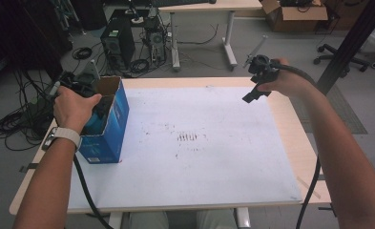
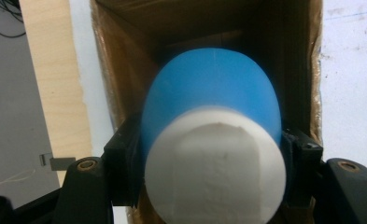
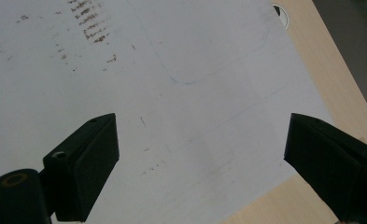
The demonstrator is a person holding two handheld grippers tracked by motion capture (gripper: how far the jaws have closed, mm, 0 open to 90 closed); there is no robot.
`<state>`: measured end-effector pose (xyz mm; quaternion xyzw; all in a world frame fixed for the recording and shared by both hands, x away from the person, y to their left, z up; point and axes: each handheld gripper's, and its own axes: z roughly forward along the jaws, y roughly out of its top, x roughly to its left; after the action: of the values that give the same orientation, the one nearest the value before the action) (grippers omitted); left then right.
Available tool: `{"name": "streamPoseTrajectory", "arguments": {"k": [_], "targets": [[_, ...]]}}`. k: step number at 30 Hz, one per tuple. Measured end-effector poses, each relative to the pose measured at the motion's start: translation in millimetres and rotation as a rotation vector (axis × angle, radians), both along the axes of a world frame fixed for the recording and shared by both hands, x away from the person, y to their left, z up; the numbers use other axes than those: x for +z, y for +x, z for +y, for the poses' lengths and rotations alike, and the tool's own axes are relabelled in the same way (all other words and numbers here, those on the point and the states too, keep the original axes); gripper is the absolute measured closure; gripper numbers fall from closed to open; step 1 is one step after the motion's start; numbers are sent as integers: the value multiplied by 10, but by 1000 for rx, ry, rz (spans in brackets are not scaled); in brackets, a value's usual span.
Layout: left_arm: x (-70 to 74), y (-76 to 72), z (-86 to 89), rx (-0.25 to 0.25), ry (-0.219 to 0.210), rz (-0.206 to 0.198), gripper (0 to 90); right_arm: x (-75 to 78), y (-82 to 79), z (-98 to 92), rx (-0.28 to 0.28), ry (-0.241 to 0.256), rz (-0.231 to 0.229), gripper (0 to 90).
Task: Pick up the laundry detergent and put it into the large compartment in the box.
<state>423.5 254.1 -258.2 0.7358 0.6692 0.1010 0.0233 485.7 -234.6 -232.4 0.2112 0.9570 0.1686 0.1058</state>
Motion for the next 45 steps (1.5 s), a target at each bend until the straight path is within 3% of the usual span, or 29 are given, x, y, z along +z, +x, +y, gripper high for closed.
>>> {"name": "streamPoseTrajectory", "arguments": {"k": [12,30,35,45], "targets": [[-153,3,7,-7,6,24,376,-8,1,-13,-4,1,1,98],[-166,30,11,-8,-2,26,370,-35,9,-2,-2,3,7,98],[-160,23,26,0,-25,20,338,-29,3,-7,-4,4,6,98],[-126,5,21,-9,-12,7,291,-20,-11,1,-1,6,7,98]]}}
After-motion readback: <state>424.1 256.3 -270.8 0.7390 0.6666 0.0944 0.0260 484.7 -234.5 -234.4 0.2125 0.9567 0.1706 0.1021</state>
